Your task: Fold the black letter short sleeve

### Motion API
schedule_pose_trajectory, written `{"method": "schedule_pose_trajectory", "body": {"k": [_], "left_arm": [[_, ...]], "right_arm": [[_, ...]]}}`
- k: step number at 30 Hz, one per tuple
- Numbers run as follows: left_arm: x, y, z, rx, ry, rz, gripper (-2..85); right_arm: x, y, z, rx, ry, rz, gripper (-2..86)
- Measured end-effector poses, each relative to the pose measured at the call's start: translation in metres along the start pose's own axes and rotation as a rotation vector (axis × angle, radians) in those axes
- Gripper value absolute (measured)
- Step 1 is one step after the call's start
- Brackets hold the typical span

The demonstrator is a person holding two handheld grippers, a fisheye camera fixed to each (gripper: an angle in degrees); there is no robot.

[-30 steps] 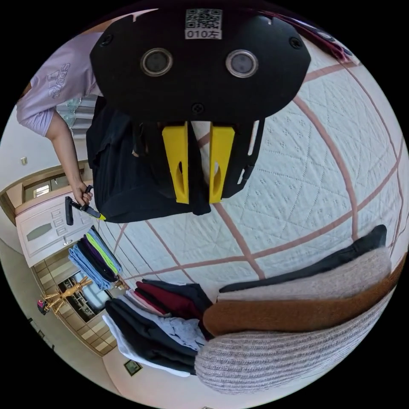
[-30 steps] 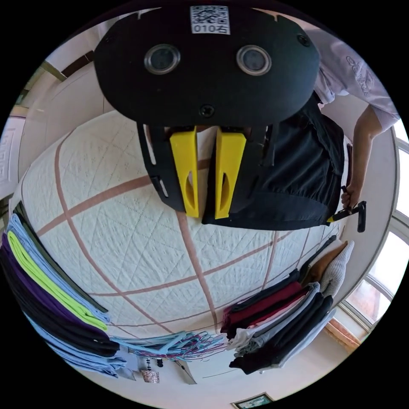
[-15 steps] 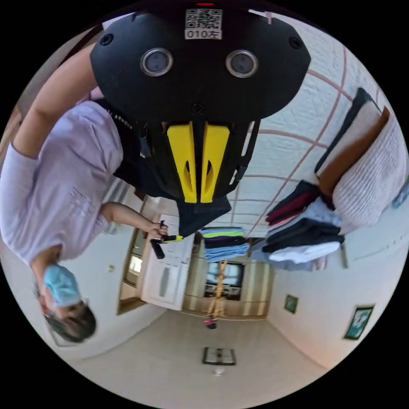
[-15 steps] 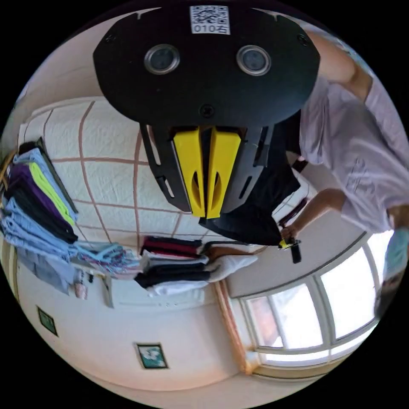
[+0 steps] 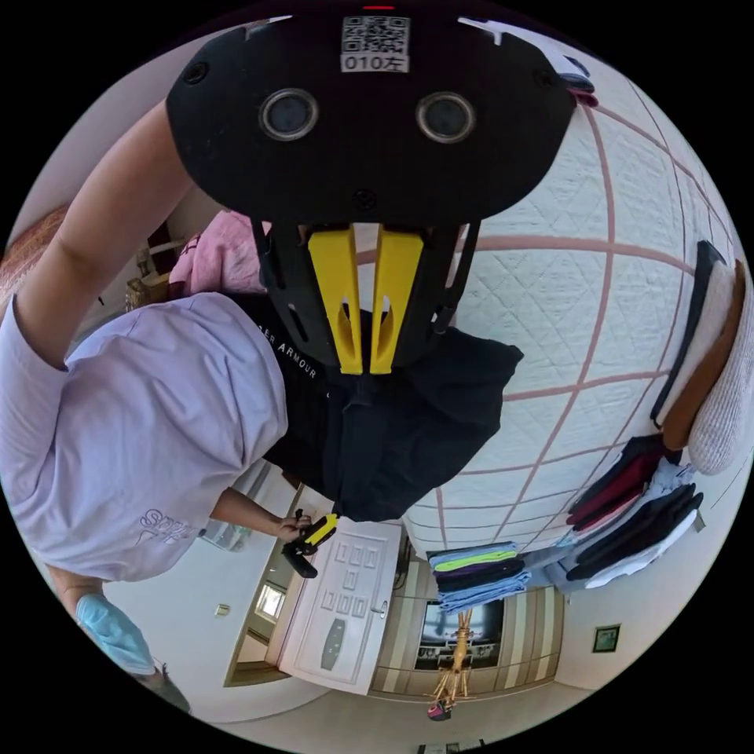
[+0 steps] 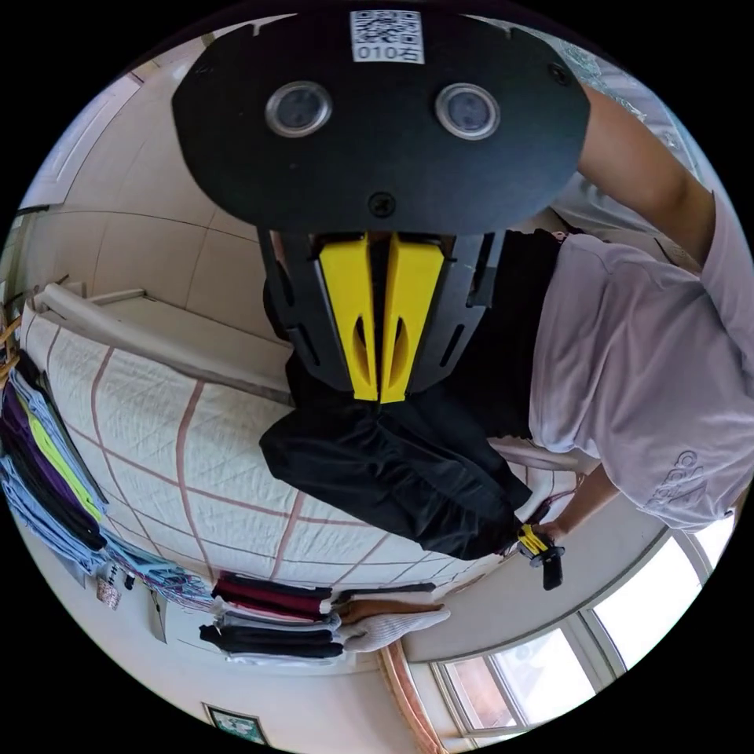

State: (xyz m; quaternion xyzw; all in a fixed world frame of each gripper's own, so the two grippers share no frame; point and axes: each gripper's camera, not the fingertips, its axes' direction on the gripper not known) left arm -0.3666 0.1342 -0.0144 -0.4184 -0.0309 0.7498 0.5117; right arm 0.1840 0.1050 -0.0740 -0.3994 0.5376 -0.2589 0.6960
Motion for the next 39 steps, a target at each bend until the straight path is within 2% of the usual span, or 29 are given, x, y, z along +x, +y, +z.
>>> {"method": "schedule_pose_trajectory", "body": {"k": [4,6,10,13,20,23,24,25,28,31,33,39], "left_arm": [[0.026,-0.022,-0.036,0.115,-0.056,0.041,0.4],[0.032,-0.026,-0.037,0.118,-0.055,0.043,0.7],[0.028,-0.033,-0.001,-0.106,-0.028,-0.031,2.1],[0.030,-0.039,0.008,-0.190,0.025,-0.070,3.6],[0.054,-0.046,-0.038,-0.127,0.042,-0.110,5.2],[0.067,-0.060,-0.063,-0.111,-0.084,-0.161,5.4],[0.079,-0.075,-0.065,-0.133,-0.183,-0.150,5.4],[0.091,-0.093,-0.060,-0.156,-0.276,-0.121,5.5],[0.115,-0.138,-0.024,-0.206,-0.382,0.005,5.5],[0.119,-0.163,0.027,-0.373,-0.438,0.084,5.3],[0.118,-0.167,0.046,-0.421,-0.439,0.111,4.8],[0.103,-0.151,0.035,-0.350,-0.450,0.031,1.0]], "right_arm": [[-0.020,-0.005,-0.021,0.070,0.017,-0.064,3.0],[-0.025,-0.003,-0.022,0.089,0.019,-0.071,3.1],[-0.021,0.000,0.009,-0.045,-0.036,-0.013,3.3],[-0.030,-0.002,0.020,-0.105,-0.023,-0.015,3.6],[-0.061,-0.003,-0.004,-0.006,-0.016,-0.055,4.3],[-0.086,-0.013,-0.006,0.048,0.022,-0.082,4.7],[-0.093,-0.017,-0.005,0.062,0.036,-0.089,4.9],[-0.107,-0.027,0.002,0.084,0.071,-0.109,5.4],[-0.143,-0.059,0.041,0.059,0.164,-0.179,6.6],[-0.163,-0.092,0.095,-0.099,0.256,-0.225,7.4],[-0.171,-0.104,0.119,-0.180,0.291,-0.260,7.7],[-0.166,-0.115,0.137,-0.204,0.350,-0.235,4.0]]}}
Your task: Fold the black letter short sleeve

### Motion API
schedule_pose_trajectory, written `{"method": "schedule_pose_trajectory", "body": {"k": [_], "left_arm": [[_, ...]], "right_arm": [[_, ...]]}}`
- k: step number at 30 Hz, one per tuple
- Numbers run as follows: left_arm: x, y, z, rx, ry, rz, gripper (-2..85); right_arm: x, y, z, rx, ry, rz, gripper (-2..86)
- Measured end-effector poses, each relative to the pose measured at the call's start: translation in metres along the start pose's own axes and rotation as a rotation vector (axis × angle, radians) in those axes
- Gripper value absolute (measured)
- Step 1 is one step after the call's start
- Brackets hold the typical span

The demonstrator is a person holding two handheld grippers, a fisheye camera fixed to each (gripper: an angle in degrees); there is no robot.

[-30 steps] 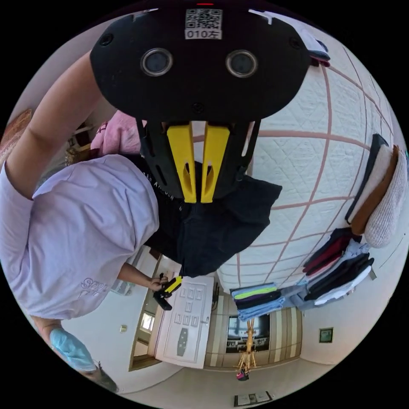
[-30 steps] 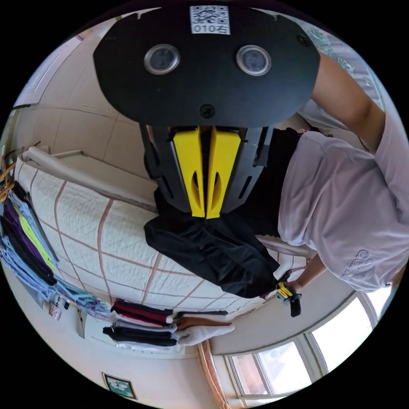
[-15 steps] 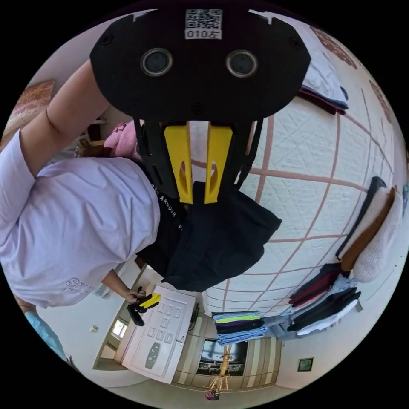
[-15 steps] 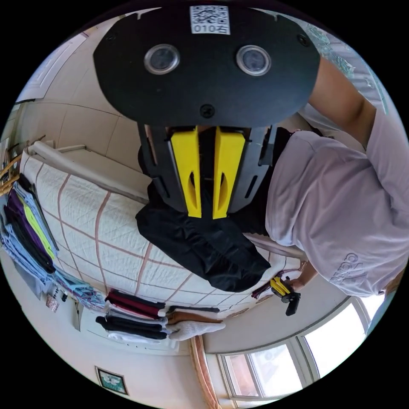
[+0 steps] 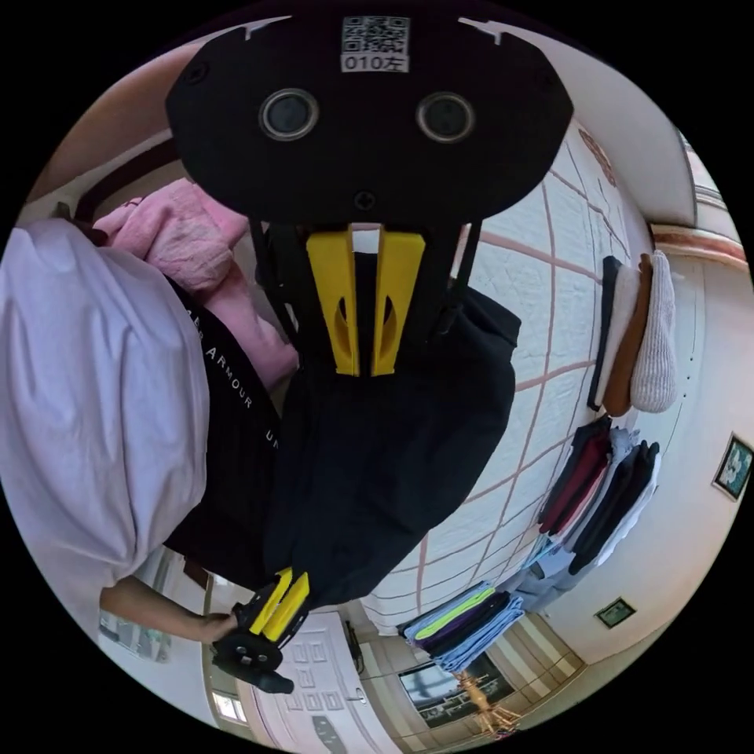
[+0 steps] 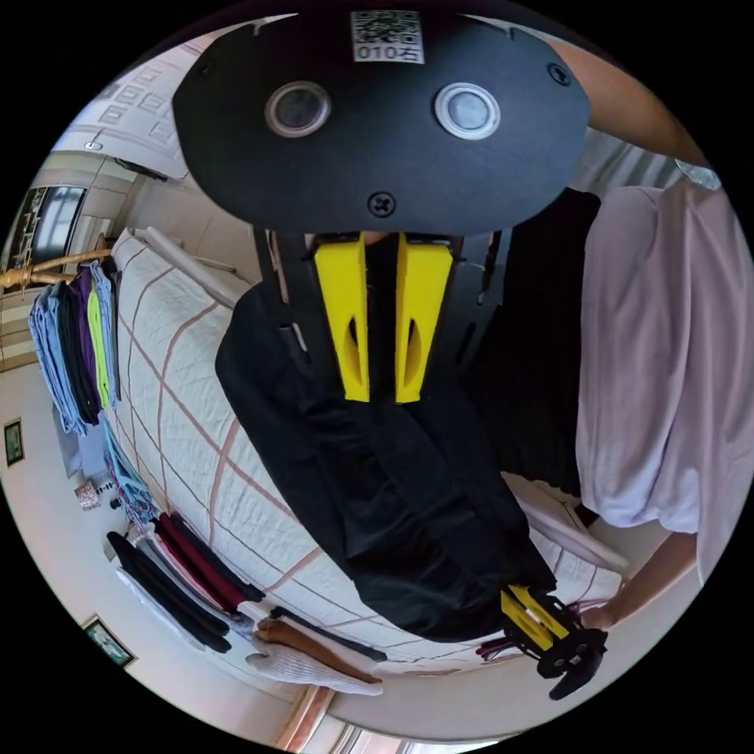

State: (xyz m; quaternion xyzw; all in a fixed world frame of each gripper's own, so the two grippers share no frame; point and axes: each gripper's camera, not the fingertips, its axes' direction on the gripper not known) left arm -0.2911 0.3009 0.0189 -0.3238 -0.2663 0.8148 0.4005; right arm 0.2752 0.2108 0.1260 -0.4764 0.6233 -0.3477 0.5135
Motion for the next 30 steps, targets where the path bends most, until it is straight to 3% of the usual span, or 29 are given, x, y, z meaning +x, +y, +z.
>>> {"method": "schedule_pose_trajectory", "body": {"k": [5,14,18,20,22,25,30], "left_arm": [[-0.005,0.028,-0.016,0.052,0.027,-0.015,0.1],[-0.015,0.069,0.026,-0.003,0.157,-0.069,2.0],[-0.049,0.104,0.005,0.154,0.303,-0.186,6.5],[-0.076,0.132,-0.004,0.225,0.255,-0.330,8.3],[-0.121,0.175,0.003,0.243,0.144,-0.619,10.5],[-0.168,0.224,0.036,0.314,0.202,-0.869,12.5],[-0.204,0.240,0.096,0.295,0.301,-0.931,13.9]], "right_arm": [[0.004,0.009,-0.024,0.091,-0.013,0.006,2.0],[0.019,0.006,0.007,-0.026,-0.201,-0.049,5.2],[0.054,0.015,-0.021,0.060,-0.320,-0.038,6.6],[0.095,0.031,-0.037,0.174,-0.304,0.080,7.3],[0.135,0.041,-0.037,0.208,-0.224,0.262,8.4],[0.205,0.051,-0.012,0.107,-0.166,0.573,12.8],[0.277,0.061,0.029,0.161,-0.401,0.783,16.7]]}}
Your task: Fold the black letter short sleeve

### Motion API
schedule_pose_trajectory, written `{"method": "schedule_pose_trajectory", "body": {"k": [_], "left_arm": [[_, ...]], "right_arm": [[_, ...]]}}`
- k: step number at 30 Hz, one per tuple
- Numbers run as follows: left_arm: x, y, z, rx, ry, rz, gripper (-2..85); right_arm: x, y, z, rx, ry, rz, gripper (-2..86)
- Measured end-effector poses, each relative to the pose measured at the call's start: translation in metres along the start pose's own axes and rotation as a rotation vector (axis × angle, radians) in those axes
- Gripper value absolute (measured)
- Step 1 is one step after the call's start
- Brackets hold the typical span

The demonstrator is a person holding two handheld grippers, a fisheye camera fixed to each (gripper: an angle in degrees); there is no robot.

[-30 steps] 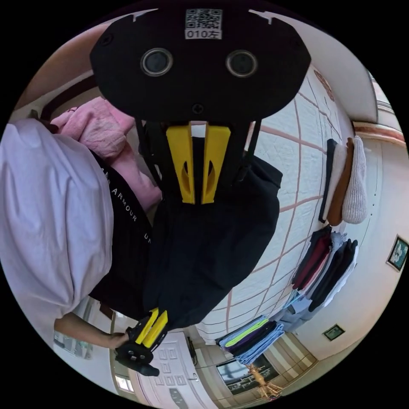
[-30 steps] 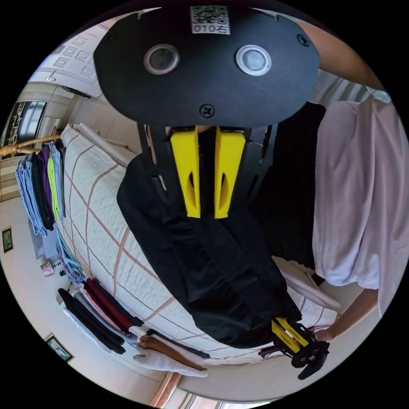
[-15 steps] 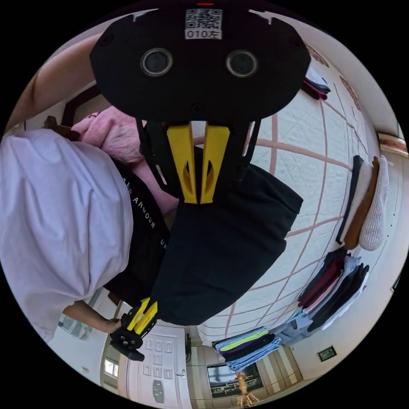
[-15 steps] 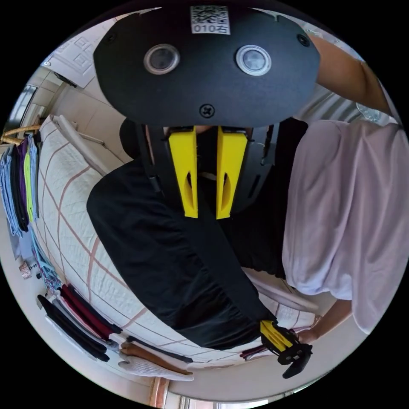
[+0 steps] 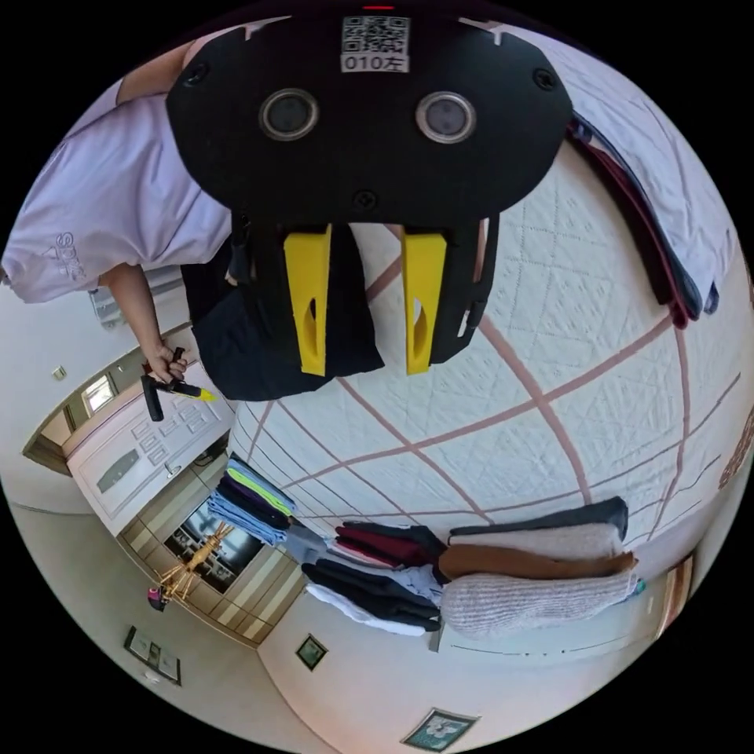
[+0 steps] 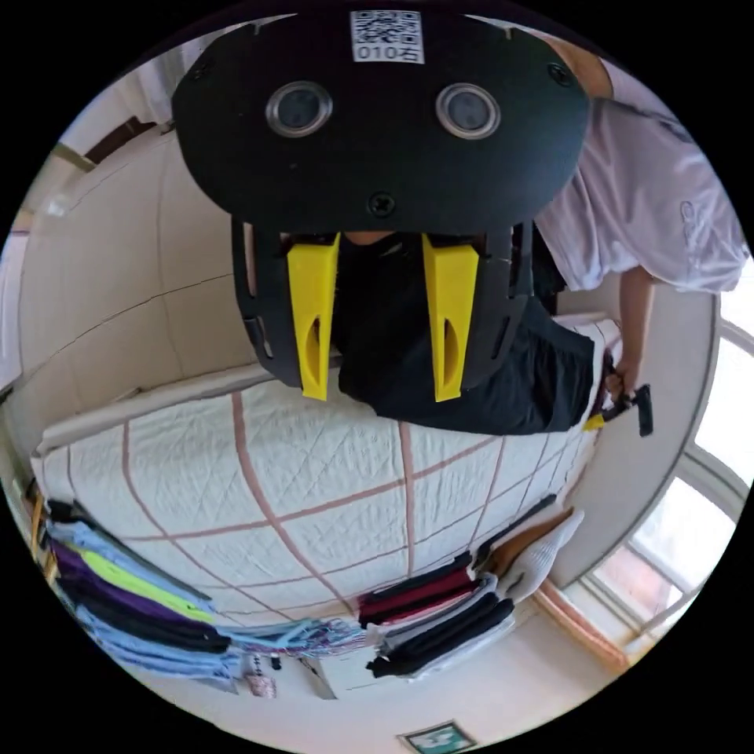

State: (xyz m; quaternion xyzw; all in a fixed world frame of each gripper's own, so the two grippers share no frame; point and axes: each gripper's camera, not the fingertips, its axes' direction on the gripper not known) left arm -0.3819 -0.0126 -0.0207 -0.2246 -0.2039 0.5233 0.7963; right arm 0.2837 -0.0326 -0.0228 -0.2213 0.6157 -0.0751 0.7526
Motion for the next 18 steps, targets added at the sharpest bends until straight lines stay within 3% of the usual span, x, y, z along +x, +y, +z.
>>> {"method": "schedule_pose_trajectory", "body": {"k": [9,11,13,15,18], "left_arm": [[-0.042,0.014,0.068,-0.105,0.091,0.008,13.0],[-0.049,0.018,0.073,-0.084,0.137,0.005,12.1],[-0.054,0.022,0.089,-0.065,0.293,0.025,10.5],[-0.053,0.026,0.108,-0.112,0.352,0.042,9.1],[-0.058,0.037,0.108,-0.083,0.296,0.045,7.6]], "right_arm": [[0.056,-0.025,0.044,-0.161,-0.218,0.080,15.8],[0.056,-0.026,0.048,-0.158,-0.274,0.052,12.7],[0.050,-0.027,0.054,-0.188,-0.314,0.012,10.1],[0.040,-0.026,0.059,-0.213,-0.296,-0.033,7.7],[0.027,-0.021,0.055,-0.229,-0.239,-0.085,6.2]]}}
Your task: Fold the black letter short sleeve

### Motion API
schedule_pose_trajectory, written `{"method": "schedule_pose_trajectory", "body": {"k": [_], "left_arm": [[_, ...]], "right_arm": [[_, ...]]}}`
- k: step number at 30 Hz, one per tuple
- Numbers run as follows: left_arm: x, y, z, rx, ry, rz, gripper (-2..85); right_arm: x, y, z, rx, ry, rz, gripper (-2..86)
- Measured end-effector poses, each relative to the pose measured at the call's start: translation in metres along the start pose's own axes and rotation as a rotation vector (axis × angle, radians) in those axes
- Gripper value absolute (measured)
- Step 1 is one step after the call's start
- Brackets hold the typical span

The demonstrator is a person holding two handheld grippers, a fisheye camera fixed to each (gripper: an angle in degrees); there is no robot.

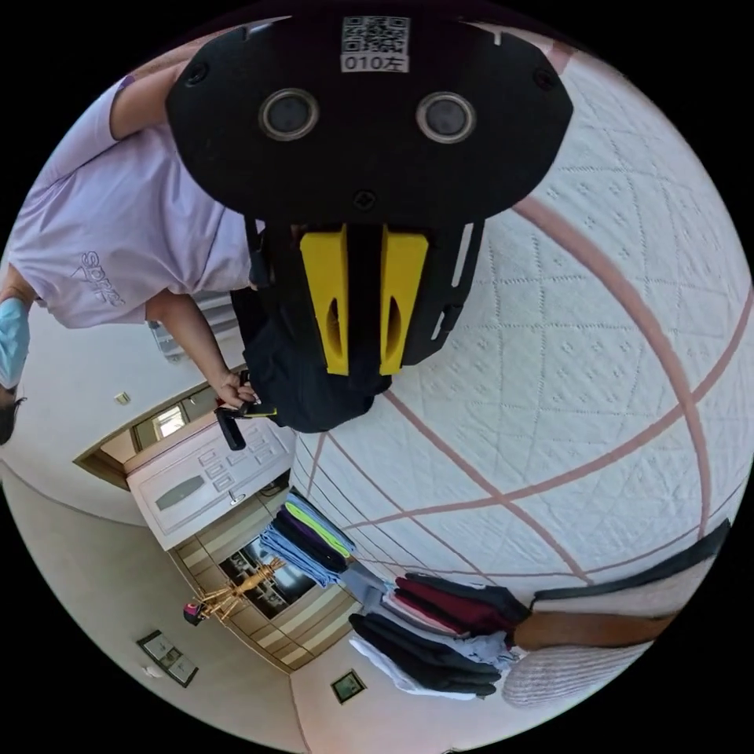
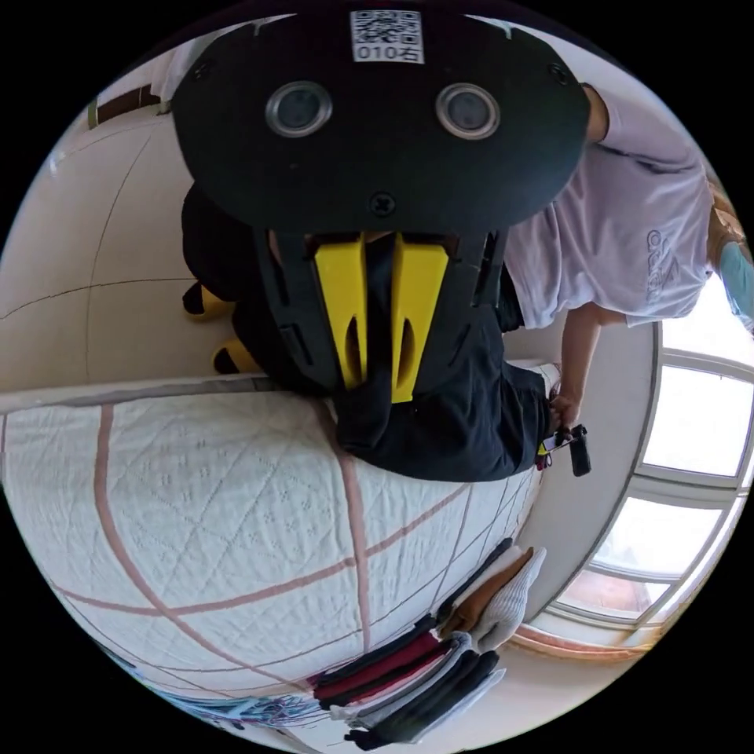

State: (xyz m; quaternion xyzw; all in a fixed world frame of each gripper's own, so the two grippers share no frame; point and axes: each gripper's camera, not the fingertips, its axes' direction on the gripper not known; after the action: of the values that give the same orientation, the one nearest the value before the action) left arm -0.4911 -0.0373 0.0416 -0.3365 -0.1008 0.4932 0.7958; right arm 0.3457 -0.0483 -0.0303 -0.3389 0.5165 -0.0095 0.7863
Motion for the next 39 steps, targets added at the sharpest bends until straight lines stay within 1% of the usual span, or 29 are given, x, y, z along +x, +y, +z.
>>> {"method": "schedule_pose_trajectory", "body": {"k": [3,4,6,8,11,13,15,16,18,19,20,21,23,24,25,26,28,30,32,33,34,35,36,37,38,39], "left_arm": [[-0.018,0.017,-0.036,0.115,0.000,-0.042,6.1],[-0.023,0.021,-0.048,0.124,-0.024,-0.046,5.6],[-0.025,0.020,-0.056,0.084,-0.068,-0.022,5.1],[-0.025,0.015,-0.063,0.072,-0.100,-0.004,4.8],[-0.034,0.002,-0.082,0.124,-0.117,-0.011,4.9],[-0.052,-0.009,-0.096,0.169,-0.121,-0.061,5.3],[-0.069,-0.019,-0.101,0.177,-0.133,-0.115,6.0],[-0.080,-0.024,-0.100,0.191,-0.154,-0.146,6.5],[-0.099,-0.029,-0.092,0.148,-0.222,-0.225,7.4],[-0.105,-0.028,-0.086,0.114,-0.247,-0.256,7.8],[-0.104,-0.025,-0.086,0.118,-0.257,-0.257,7.9],[-0.095,-0.016,-0.089,0.142,-0.291,-0.245,8.0],[-0.070,0.001,-0.096,0.147,-0.385,-0.223,8.0],[-0.046,0.012,-0.099,0.149,-0.463,-0.183,7.8],[-0.018,0.021,-0.096,0.144,-0.504,-0.110,7.3],[-0.005,0.024,-0.092,0.132,-0.503,-0.064,7.1],[0.040,0.030,-0.068,0.071,-0.444,0.100,6.4],[0.060,0.033,-0.047,0.037,-0.389,0.165,6.1],[0.064,0.033,-0.023,-0.017,-0.393,0.176,5.8],[0.054,0.033,-0.005,-0.090,-0.417,0.135,5.7],[0.041,0.034,0.005,-0.106,-0.391,0.098,5.5],[0.037,0.036,0.002,-0.074,-0.364,0.076,5.4],[0.031,0.039,-0.009,-0.042,-0.313,0.035,5.2],[0.034,0.042,-0.021,-0.031,-0.309,0.021,5.0],[0.038,0.045,-0.028,-0.018,-0.340,0.022,4.9],[0.050,0.055,-0.045,0.027,-0.434,0.026,4.6]], "right_arm": [[-0.011,0.006,-0.019,0.026,0.032,-0.018,5.8],[-0.018,0.005,-0.028,0.041,0.028,-0.037,5.7],[-0.031,-0.003,-0.040,0.052,0.050,-0.078,5.6],[-0.050,-0.028,-0.048,0.033,0.109,-0.133,5.4],[-0.068,-0.071,-0.047,0.001,0.177,-0.178,5.3],[-0.075,-0.098,-0.047,0.014,0.166,-0.196,5.1],[-0.078,-0.124,-0.045,0.042,0.176,-0.188,5.1],[-0.078,-0.140,-0.041,0.078,0.187,-0.182,5.2],[-0.077,-0.158,-0.027,0.113,0.291,-0.153,6.0],[-0.077,-0.166,-0.014,0.088,0.375,-0.124,6.7],[-0.080,-0.167,-0.003,0.066,0.437,-0.109,7.2],[-0.083,-0.165,-0.001,0.072,0.468,-0.099,7.5],[-0.098,-0.139,0.001,0.162,0.533,-0.084,7.6],[-0.102,-0.130,0.000,0.188,0.545,-0.084,7.6],[-0.111,-0.112,0.002,0.233,0.561,-0.095,7.5],[-0.120,-0.095,0.006,0.257,0.555,-0.112,7.4],[-0.132,-0.075,0.018,0.266,0.522,-0.153,7.1],[-0.139,-0.058,0.036,0.256,0.499,-0.183,6.9],[-0.133,-0.045,0.069,0.216,0.500,-0.166,6.9],[-0.129,-0.044,0.077,0.197,0.502,-0.150,6.9],[-0.118,-0.042,0.091,0.159,0.483,-0.116,7.0],[-0.113,-0.037,0.093,0.174,0.437,-0.086,7.1],[-0.113,-0.034,0.091,0.195,0.421,-0.071,7.2],[-0.120,-0.027,0.084,0.228,0.436,-0.042,7.3],[-0.137,-0.017,0.075,0.296,0.501,-0.041,7.3],[-0.149,-0.011,0.072,0.338,0.531,-0.059,7.4]]}}
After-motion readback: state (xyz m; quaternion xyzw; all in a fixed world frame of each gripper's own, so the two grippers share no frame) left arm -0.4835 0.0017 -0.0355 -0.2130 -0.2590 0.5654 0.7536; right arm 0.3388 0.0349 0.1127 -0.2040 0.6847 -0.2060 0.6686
